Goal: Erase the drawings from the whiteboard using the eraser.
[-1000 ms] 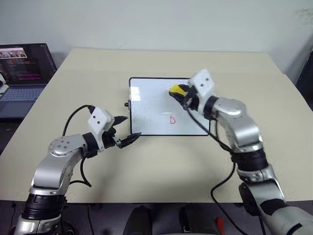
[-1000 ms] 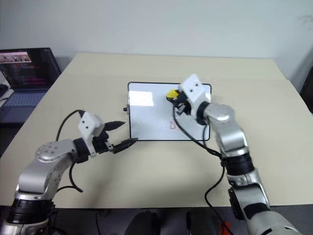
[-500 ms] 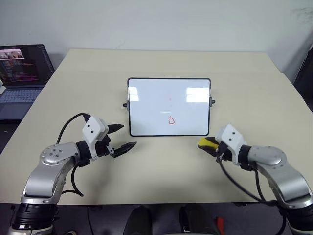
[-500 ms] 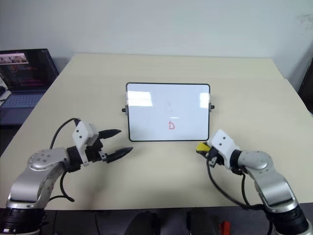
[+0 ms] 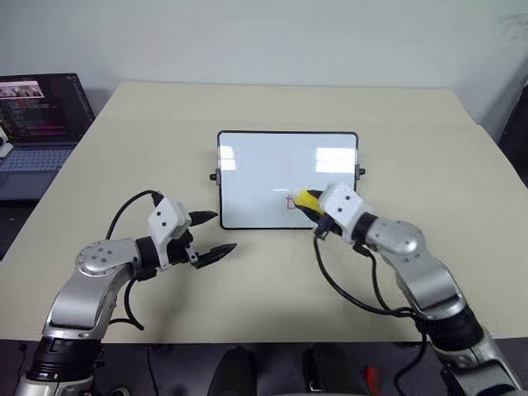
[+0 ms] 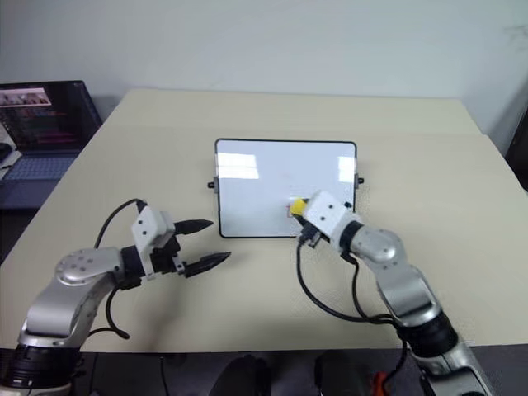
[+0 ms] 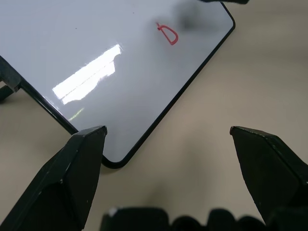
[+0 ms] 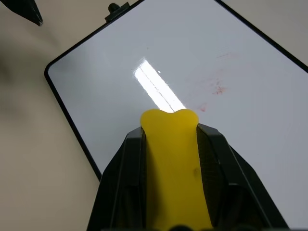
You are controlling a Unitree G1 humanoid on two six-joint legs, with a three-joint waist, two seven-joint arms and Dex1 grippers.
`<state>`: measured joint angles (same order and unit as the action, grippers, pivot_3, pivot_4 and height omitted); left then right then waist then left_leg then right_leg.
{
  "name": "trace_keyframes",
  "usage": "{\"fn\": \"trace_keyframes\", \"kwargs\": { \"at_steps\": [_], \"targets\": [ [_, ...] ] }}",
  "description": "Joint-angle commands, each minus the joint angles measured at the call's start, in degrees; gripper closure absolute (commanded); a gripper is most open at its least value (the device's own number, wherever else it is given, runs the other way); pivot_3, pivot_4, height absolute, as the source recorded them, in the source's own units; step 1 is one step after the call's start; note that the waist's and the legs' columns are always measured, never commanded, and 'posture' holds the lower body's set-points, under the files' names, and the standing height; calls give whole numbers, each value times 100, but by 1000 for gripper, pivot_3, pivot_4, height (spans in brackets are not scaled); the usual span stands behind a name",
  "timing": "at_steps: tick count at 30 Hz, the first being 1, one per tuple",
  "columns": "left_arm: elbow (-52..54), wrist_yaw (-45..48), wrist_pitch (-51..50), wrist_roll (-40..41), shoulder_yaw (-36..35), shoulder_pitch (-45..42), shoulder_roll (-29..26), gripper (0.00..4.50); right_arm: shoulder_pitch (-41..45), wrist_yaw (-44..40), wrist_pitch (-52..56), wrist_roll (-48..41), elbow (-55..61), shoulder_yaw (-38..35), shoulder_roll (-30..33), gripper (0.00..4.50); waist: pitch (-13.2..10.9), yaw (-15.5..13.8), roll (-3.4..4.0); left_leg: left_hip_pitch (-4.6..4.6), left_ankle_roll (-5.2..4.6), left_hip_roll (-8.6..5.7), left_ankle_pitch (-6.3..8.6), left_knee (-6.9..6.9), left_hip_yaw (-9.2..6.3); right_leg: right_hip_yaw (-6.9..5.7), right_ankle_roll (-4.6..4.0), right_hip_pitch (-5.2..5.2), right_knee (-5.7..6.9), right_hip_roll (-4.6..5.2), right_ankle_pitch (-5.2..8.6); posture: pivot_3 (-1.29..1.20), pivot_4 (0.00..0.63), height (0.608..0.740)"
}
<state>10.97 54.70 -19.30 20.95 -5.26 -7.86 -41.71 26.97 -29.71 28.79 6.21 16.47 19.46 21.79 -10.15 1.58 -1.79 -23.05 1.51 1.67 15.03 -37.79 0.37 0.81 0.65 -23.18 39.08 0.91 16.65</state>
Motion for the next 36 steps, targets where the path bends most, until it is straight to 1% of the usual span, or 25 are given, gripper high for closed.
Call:
{"fn": "trace_keyframes", "kwargs": {
  "at_steps": [1, 6, 10, 12, 17, 19, 21, 28, 30, 36],
  "targets": [
    [173, 44, 114, -8, -24, -49, -74, 0, 509, 170, -80, 321, -469, 145, -180, 3381, 0, 4, 0, 0, 0, -1, 0, -1, 3, 2, 0, 0, 0, 1, 0, 0, 150, 740],
    [203, 27, 100, -8, 10, -65, -78, 0, 738, 236, -89, 526, -973, 236, -319, 3381, 0, -4, 0, 0, 0, -1, 0, -1, 0, -2, -1, 0, 0, 4, 0, 0, 150, 740],
    [318, 28, 31, 30, 31, -71, -87, 0, 572, -386, 255, 692, -1125, 751, -57, 3381, 4, 7, -5, 4, 0, 0, 0, -2, 1, -1, -1, 2, 4, 3, -1, 0, 150, 740],
    [339, 37, -14, 49, 35, -74, -95, 0, 490, -484, 229, 761, -1061, 865, -2, 3381, 6, 8, -7, 8, -1, 0, 0, -3, 1, -1, -1, 6, 8, 3, -1, 0, 150, 740],
    [350, 51, -62, 58, 44, -87, -102, 0, 861, 345, -216, 1089, -1468, 517, -222, 3381, 6, 16, -7, 19, -1, -1, -1, -14, 3, 2, -1, 8, 36, 4, -2, 0, 150, 740],
    [351, 57, -75, 60, 50, -93, -101, 0, 1013, 577, -383, 1112, -1609, 381, -312, 3381, 6, 17, -7, 25, -3, -2, -5, -19, 3, 4, -2, 7, 50, 3, -2, 0, 150, 740],
    [347, 62, -87, 62, 61, -104, -92, 0, 1129, 598, -464, 1112, -1710, 358, -366, 3381, 6, 18, -7, 27, -5, -2, -11, -20, 2, 3, -6, 6, 58, 2, -5, 0, 150, 740],
    [389, 53, -137, 68, 76, -93, -46, 0, 850, -395, -178, 1093, -1550, 869, -202, 3381, 7, 17, -7, 24, -6, -1, -11, -15, 1, 3, -7, 3, 60, 1, -4, 0, 150, 740],
    [392, 53, -144, 72, 77, -87, -46, 0, 815, -535, -148, 1108, -1484, 921, -188, 3381, 7, 20, -8, 24, -6, -1, -11, -16, 1, 2, -7, 3, 60, 1, -4, 0, 150, 740],
    [398, 65, -161, 81, 93, -78, -41, 0, 1239, 477, -571, 1369, -1866, 449, -505, 3381, 6, 24, -7, 32, -6, -1, -13, -19, 2, 4, -7, 1, 79, 1, -4, 0, 150, 740]
  ]
}}
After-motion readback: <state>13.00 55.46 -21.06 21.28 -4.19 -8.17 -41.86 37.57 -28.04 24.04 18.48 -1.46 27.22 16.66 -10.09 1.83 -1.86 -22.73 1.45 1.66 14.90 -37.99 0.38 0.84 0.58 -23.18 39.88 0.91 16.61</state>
